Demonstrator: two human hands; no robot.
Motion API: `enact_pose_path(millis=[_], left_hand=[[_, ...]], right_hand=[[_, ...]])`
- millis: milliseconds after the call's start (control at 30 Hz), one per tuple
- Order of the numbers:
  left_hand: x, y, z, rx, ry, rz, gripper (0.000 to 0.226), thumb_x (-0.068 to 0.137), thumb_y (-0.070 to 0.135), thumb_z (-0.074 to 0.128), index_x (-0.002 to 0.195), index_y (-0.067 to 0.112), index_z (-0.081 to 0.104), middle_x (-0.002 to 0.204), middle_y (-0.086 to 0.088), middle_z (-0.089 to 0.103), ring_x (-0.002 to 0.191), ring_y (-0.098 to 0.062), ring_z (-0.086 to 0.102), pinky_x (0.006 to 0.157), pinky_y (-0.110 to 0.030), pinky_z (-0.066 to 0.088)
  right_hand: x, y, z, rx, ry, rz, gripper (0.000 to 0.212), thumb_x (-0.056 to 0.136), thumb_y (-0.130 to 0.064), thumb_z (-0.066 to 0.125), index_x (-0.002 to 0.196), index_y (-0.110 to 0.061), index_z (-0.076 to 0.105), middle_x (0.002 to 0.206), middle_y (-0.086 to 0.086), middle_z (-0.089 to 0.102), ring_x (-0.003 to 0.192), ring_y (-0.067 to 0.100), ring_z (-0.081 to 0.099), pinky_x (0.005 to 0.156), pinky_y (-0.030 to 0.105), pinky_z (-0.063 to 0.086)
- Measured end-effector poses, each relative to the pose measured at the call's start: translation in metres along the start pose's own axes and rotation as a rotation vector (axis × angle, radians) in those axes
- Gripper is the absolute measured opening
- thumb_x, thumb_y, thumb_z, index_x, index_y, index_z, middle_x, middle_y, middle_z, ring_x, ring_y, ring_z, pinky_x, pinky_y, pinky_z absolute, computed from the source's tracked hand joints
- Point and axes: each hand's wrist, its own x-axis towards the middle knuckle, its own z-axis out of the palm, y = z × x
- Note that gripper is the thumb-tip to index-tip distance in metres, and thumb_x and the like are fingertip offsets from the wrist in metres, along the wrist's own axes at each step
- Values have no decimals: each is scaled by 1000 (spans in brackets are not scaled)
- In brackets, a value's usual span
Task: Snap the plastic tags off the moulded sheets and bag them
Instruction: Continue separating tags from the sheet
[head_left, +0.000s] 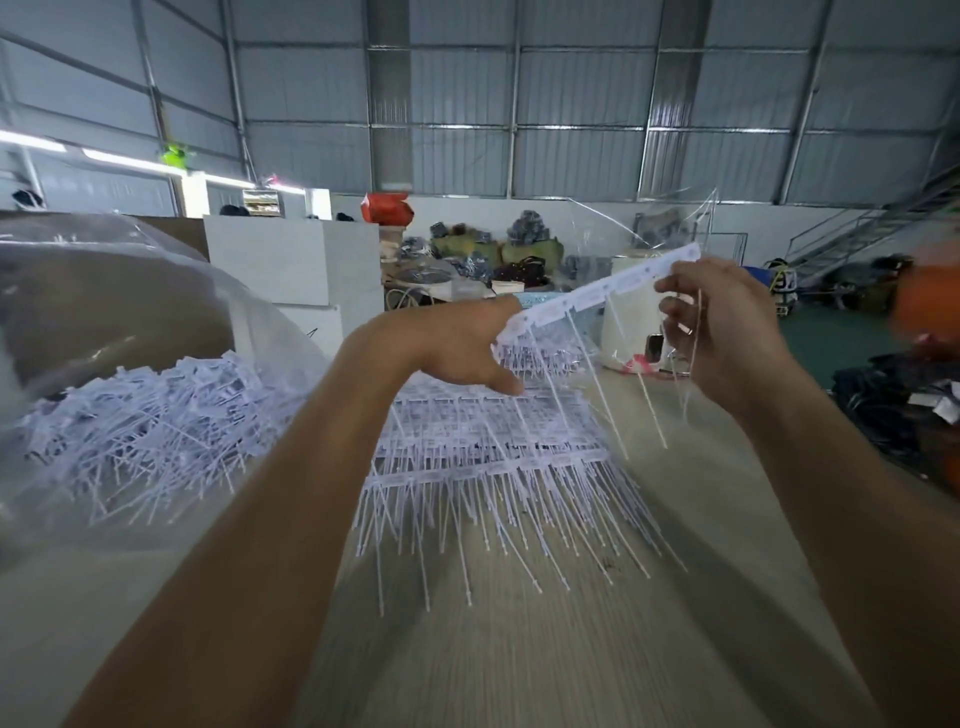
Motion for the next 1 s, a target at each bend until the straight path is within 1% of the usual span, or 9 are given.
enact_pose_path(millis=[33, 100, 267, 367, 533, 633, 700, 867, 1000], left_hand=[[0, 0, 0, -48, 13, 18, 90, 89, 52, 68, 157, 24, 16, 159, -3, 36, 134, -25, 47, 102, -32, 40], [0, 8, 1, -167, 124, 100, 78, 93, 55, 59, 155, 26, 23, 153, -5, 43, 128, -25, 54, 101, -34, 46], [6, 29, 5, -434, 479, 210, 22, 106, 32, 47, 116, 18, 60, 100, 0, 72, 81, -12, 67, 74, -36, 54], [8, 29, 5, -585, 520, 199, 16, 105, 25, 51, 102, 13, 62, 76, -2, 73, 45, -4, 48, 47, -20, 40], [7, 32, 7, -730, 571, 252, 16, 102, 17, 57, 97, 7, 68, 61, -4, 61, 56, -21, 53, 59, -31, 41], [9, 34, 5, -707, 632, 253, 18, 102, 18, 57, 88, 14, 67, 62, -5, 60, 58, -38, 55, 61, -47, 50], [9, 35, 4, -679, 664, 259, 24, 104, 19, 53, 83, 15, 63, 62, -4, 57, 58, -36, 54, 64, -50, 52], [9, 41, -4, -808, 683, 252, 29, 105, 20, 51, 93, -4, 63, 81, -19, 52, 71, -10, 55, 65, -17, 51], [5, 39, -11, -846, 715, 253, 33, 104, 18, 52, 90, -9, 62, 77, -15, 48, 63, 2, 54, 65, -10, 52]], right_hand=[[-2, -2, 3, -10, -45, 1, 7, 95, -13, 64, 100, -18, 65, 79, 1, 73, 59, 9, 60, 56, 21, 50], [-6, -4, 9, -40, -165, -5, 9, 94, -12, 64, 102, -17, 62, 82, 5, 73, 62, 12, 60, 56, 23, 50], [-21, -9, 29, -150, -458, -58, 17, 90, -12, 69, 103, -18, 60, 88, 12, 71, 68, 19, 65, 61, 29, 55], [-27, -14, 33, -213, -499, -139, 16, 92, -10, 66, 103, -18, 57, 86, 11, 69, 70, 20, 66, 62, 30, 55], [-35, -31, 31, -507, -497, -302, 15, 93, -3, 64, 104, -12, 58, 91, 15, 73, 69, 21, 67, 65, 33, 58], [-37, -43, 30, -731, -500, -450, 8, 92, -7, 69, 98, -12, 66, 89, 13, 73, 69, 16, 70, 63, 26, 56], [-38, -52, 30, -798, -505, -513, 9, 91, -8, 72, 96, -16, 71, 86, 9, 72, 67, 13, 69, 59, 20, 51], [-42, -63, 30, -744, -525, -582, 15, 90, -7, 72, 95, -21, 72, 81, 2, 71, 65, 8, 68, 62, 17, 54], [-44, -60, 34, -656, -546, -619, 13, 91, -5, 70, 97, -16, 71, 81, 10, 69, 65, 11, 66, 63, 20, 55]])
